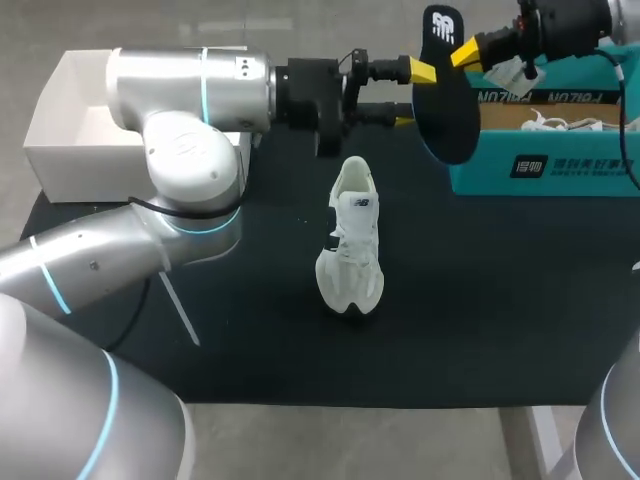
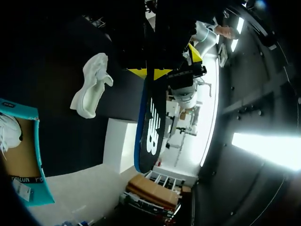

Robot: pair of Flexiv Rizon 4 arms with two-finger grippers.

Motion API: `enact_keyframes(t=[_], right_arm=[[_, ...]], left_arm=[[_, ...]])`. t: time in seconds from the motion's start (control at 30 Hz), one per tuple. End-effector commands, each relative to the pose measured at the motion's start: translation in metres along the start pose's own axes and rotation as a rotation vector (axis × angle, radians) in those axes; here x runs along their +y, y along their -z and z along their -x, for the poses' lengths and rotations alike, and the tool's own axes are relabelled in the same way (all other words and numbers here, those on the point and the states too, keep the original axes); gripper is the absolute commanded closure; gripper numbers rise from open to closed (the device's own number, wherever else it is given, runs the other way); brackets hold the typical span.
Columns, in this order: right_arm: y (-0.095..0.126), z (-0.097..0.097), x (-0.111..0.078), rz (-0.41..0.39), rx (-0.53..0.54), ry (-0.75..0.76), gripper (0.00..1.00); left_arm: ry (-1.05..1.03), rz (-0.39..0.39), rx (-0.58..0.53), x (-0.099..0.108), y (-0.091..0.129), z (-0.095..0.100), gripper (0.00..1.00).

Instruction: Take the shoe out of the shoebox, open the shoe tongue, remove and reinsert the insole, then place the shoe into the shoebox

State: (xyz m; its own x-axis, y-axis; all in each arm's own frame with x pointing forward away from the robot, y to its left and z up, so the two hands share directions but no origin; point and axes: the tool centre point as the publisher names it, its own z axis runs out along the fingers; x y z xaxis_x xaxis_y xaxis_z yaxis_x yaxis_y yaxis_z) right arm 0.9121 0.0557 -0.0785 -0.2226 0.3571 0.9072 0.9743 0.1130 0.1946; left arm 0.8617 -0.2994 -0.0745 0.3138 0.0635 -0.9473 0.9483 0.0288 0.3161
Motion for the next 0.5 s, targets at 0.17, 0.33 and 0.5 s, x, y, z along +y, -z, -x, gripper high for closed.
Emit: enact_keyframes(t=[0.17, 0.33, 0.5], right_arm=[[-0.004, 0.000, 0.007, -0.178, -0.021, -0.021, 1.00], [-0.006, 0.001, 0.010, -0.164, -0.024, -0.037, 1.00], [-0.009, 0.000, 0.011, -0.134, -0.026, -0.050, 1.00]], left_arm=[[0.020, 0.024, -0.015, -0.003, -0.013, -0.010, 0.56], [0.025, 0.062, -0.026, -0.004, -0.021, -0.016, 0.64], [0.022, 0.112, -0.024, -0.003, -0.027, -0.019, 0.76]])
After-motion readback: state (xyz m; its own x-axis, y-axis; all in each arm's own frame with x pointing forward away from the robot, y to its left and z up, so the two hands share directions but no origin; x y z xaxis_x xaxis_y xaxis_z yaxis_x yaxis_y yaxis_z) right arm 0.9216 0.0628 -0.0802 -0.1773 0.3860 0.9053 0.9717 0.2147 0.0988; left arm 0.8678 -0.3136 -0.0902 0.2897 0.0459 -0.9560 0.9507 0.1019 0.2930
